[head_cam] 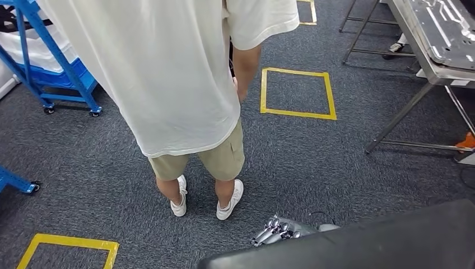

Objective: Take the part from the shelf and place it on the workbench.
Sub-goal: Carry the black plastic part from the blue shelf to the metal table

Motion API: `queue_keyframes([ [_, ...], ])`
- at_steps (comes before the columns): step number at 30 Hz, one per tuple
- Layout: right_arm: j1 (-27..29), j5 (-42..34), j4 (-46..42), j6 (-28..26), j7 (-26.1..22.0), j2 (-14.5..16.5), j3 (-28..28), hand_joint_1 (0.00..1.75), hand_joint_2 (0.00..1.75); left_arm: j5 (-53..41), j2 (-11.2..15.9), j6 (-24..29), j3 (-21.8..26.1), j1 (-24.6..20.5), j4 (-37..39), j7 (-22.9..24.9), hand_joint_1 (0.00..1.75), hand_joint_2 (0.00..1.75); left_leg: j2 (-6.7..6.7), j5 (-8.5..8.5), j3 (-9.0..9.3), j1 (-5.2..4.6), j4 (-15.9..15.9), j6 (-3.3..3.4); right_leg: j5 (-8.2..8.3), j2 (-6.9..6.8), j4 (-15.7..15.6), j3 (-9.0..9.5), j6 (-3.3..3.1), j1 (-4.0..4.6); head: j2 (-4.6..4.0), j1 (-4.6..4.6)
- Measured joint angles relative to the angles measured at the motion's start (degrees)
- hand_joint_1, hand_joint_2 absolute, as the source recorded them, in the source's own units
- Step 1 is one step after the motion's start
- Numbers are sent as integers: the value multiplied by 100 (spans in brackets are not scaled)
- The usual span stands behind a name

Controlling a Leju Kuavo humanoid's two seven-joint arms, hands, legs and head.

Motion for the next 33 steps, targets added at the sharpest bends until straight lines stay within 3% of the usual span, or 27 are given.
queue_keyframes([
  [1, 1, -13, 1, 0, 11, 0, -11, 173, 175, -26, -14, -12, -42, 6, 3, 22, 0, 175, 74, -6, 1, -13, 1, 4, 32, -14, 59, -27, -3, -2, 0, 0],
  [2, -7, -28, 1, -3, 29, 0, -21, 173, 175, -48, -26, -25, -77, 5, 4, 36, 0, 175, 145, -13, 7, -24, 1, 6, 163, -37, -105, 61, -21, 4, 0, -1],
  [4, -46, -53, 1, -13, 69, 1, -37, 173, 175, -72, -50, -53, -131, -6, 5, 49, 0, 175, 266, -29, 36, -39, -1, -2, 523, -246, -914, 494, -109, 65, 0, -1],
  [6, -98, -64, 0, -19, 86, 2, -51, 173, 175, -79, -74, -73, -174, -13, 6, 54, 0, 175, 374, -51, 59, -52, -2, -33, 690, -476, -1511, 799, -211, 158, 0, -1],
  [7, -115, -66, 0, -24, 85, 2, -58, 173, 175, -84, -80, -77, -197, -14, 7, 54, 0, 175, 432, -59, 67, -54, -4, -53, 689, -510, -1603, 833, -246, 192, 0, -1],
  [9, -119, -60, -2, -42, 68, 2, -68, 173, 175, -98, -83, -80, -228, -26, 7, 41, 0, 175, 517, -80, 85, -58, -6, -101, 727, -374, -1646, 834, -298, 182, 0, -1],
  [11, -119, -39, -4, -66, 20, 8, -71, 173, 175, -118, -67, -83, -239, -42, 7, 5, 0, 175, 295, -205, 42, -42, 153, -154, 788, -248, -1733, 871, -336, 130, 0, -2],
  [13, -125, -12, -2, -81, -38, 16, -72, 173, 175, -137, -40, -88, -240, -41, 7, -41, 0, 175, -29, -542, -217, -12, 746, -198, 817, -133, -1768, 882, -361, 101, 0, -4],
  [15, -119, 12, 1, -87, -87, 18, -72, 173, 175, -152, -8, -91, -239, -23, 7, -78, 0, 175, -110, -829, -561, 8, 1453, -238, 813, 11, -1736, 861, -372, 94, 0, -5],
  [16, -113, 26, 1, -91, -108, 19, -72, 173, 175, -160, 9, -92, -239, -17, 7, -94, 0, 175, -112, -822, -640, 21, 1594, -259, 806, 91, -1714, 853, -366, 86, 0, -5],
  [17, -106, 42, 1, -97, -129, 19, -73, 173, 175, -171, 22, -91, -238, -17, 7, -112, 0, 175, -117, -698, -614, 36, 1510, -279, 796, 173, -1688, 851, -352, 72, 0, -5],
  [18, -99, 63, 1, -103, -149, 19, -74, 173, 175, -182, 30, -86, -238, -21, 7, -132, 0, 175, -147, -490, -491, 56, 1223, -299, 781, 251, -1660, 854, -328, 54, 0, -5],
  [20, -85, 101, 1, -116, -191, 19, -78, 173, 175, -204, 39, -72, -239, -29, 8, -163, 0, 175, -411, -150, -142, 109, 461, -337, 742, 397, -1603, 853, -262, 24, 0, -4],
  [22, -71, 127, -1, -123, -224, 19, -88, 173, 175, -215, 49, -58, -239, -34, 9, -178, 0, 175, -625, -75, 45, 127, 76, -306, 744, 533, -1590, 820, -179, 13, 0, -4],
  [24, -43, 145, -2, -131, -235, 19, -105, 173, 175, -226, 64, -51, -238, -47, 9, -184, 0, 175, -540, -68, 65, 108, 35, -212, 782, 653, -1612, 781, -99, -7, 0, -3],
  [25, -27, 155, -3, -139, -240, 19, -118, 173, 175, -236, 73, -46, -238, -56, 9, -189, 0, 175, -468, -54, 64, 105, 22, -169, 768, 605, -1581, 755, -69, -14, 0, -2],
  [27, -12, 180, -4, -167, -259, 19, -145, 173, 175, -253, 80, -13, -238, -61, 9, -209, 0, 175, -319, -32, 63, 107, -4, -92, 566, 303, -1245, 586, -25, -9, 0, 0],
  [28, -5, 194, -4, -184, -274, 19, -156, 173, 175, -256, 86, 14, -238, -55, 9, -226, 0, 175, -243, -34, 60, 92, -5, -68, 384, 122, -907, 424, -7, -8, 0, 0],
  [30, 33, 226, -3, -214, -312, 19, -166, 173, 175, -258, 97, 64, -236, -37, 9, -262, 0, 175, -81, -49, 57, 58, -3, -41, 62, -14, -142, 42, 22, -21, 0, -1],
  [31, 62, 247, -2, -225, -328, 19, -168, 173, 175, -258, 104, 80, -236, -35, 9, -276, 0, 175, -3, -59, 62, 46, -3, -37, 32, -26, 56, -62, 23, -23, 0, -1],
  [32, 90, 268, -2, -237, -342, 19, -172, 173, 175, -258, 109, 91, -235, -41, 9, -282, 0, 175, 70, -70, 74, 38, -3, -37, 111, -34, 42, -58, 14, -20, 0, -1],
  [33, 112, 284, -3, -250, -350, 19, -178, 173, 175, -258, 112, 99, -234, -50, 9, -282, 0, 175, 135, -83, 93, 34, -5, -40, 276, -52, -185, 57, -5, -11, 0, -1],
])
